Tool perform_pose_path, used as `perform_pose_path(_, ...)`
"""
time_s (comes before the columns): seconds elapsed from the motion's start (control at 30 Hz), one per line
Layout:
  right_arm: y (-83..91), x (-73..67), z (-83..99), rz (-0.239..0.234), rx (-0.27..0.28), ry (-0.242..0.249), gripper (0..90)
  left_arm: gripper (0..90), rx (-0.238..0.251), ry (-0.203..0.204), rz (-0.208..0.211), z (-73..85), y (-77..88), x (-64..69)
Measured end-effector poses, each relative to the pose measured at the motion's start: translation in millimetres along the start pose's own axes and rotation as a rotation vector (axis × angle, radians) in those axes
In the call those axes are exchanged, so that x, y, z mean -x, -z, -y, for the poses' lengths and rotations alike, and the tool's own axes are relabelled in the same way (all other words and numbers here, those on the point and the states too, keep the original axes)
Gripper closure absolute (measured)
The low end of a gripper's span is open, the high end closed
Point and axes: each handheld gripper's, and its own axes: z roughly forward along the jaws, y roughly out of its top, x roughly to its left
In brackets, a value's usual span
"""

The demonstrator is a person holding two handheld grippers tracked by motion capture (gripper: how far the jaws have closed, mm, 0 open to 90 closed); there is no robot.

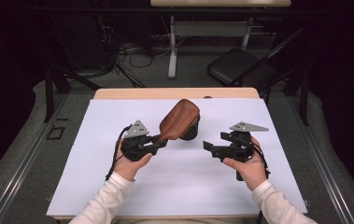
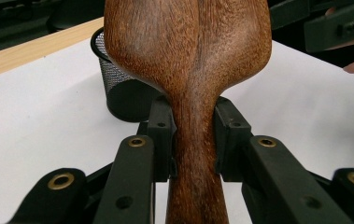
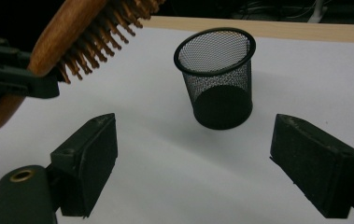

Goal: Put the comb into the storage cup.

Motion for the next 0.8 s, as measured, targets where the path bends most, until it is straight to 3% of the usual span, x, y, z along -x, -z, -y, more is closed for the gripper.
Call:
perform_pose_path(0.2, -4.2, 2.4, -6.3, -0.011, 0.016, -0.050, 15.5, 71.7, 0.002, 0.004, -0.002, 0.4, 0.4, -1.2)
perform_pose_path(0.47, -7.2, 7.4, -18.3, -0.084, -0.007, -0.150, 15.7, 71.7, 0.006, 0.000, -0.006, 0.3, 0.6, -1.2)
perform_pose_path(0.8, -7.8, 7.5, -35.4, -0.115, -0.031, -0.210, 16.2, 71.7, 0.010, 0.001, -0.011, 0.7, 0.6, -0.8)
